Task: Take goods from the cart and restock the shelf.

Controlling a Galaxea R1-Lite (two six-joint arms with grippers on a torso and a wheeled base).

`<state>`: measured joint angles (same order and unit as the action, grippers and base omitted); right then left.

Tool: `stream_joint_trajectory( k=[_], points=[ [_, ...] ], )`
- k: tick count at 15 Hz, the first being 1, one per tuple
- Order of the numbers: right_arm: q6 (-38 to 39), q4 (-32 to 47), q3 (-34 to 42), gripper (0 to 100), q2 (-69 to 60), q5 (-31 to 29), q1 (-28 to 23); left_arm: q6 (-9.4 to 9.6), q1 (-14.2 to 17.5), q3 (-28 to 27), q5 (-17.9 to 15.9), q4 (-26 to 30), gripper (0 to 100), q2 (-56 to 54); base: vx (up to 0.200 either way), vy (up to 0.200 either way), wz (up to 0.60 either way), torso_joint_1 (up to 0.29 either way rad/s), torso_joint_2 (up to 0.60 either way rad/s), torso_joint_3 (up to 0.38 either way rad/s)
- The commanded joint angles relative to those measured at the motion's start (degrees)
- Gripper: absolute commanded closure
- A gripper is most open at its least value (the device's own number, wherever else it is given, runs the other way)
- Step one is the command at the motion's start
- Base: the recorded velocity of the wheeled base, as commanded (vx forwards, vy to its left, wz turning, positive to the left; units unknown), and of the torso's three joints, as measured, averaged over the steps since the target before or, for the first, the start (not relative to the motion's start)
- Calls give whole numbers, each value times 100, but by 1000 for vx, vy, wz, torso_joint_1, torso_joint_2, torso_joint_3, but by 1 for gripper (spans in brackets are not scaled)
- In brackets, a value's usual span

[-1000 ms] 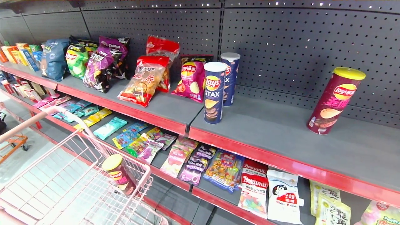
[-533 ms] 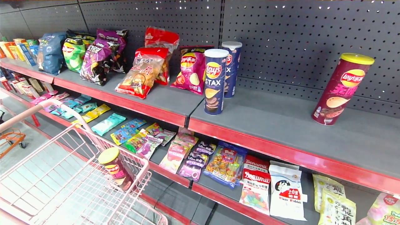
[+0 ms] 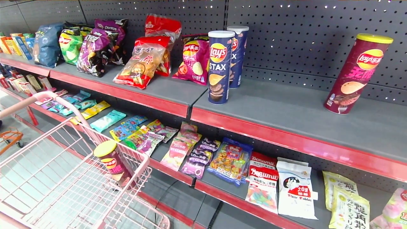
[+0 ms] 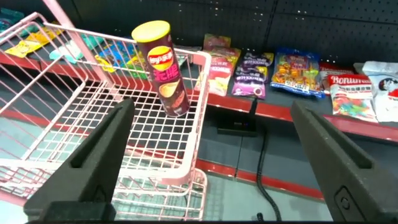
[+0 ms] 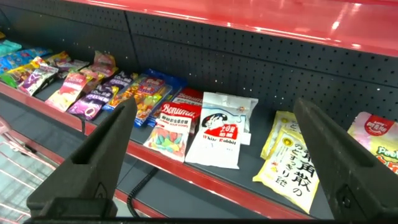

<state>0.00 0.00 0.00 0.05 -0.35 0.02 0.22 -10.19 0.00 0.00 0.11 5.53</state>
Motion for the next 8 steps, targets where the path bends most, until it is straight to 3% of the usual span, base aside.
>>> stream_joint_trajectory(
  k=[1,3,4,5,6,7,8],
  points=[
    [0,0,0,0,4,0,6,-22,0,0,0,-2,0,27,0,0,0,-17,61,32],
    [9,0,0,0,4,0,6,-294,26,-141,211,-29,0,44,0,0,0,0,0,0],
    [9,0,0,0,4,0,6,-453,8,-545,422,-55,0,325,0,0,0,0,0,0],
    [9,0,0,0,4,0,6,-1455,17,-1890,826,-152,0,1881,0,0,0,0,0,0],
    [9,0,0,0,4,0,6,-1771,61,-2698,967,-301,0,2848,0,0,0,0,0,0],
    [0,0,0,0,4,0,6,-1683,105,-2962,949,-503,0,3569,0,0,0,0,0,0],
    [9,0,0,0,4,0,6,-1252,105,-2962,905,-828,0,4281,0,0,0,0,0,0]
  ],
)
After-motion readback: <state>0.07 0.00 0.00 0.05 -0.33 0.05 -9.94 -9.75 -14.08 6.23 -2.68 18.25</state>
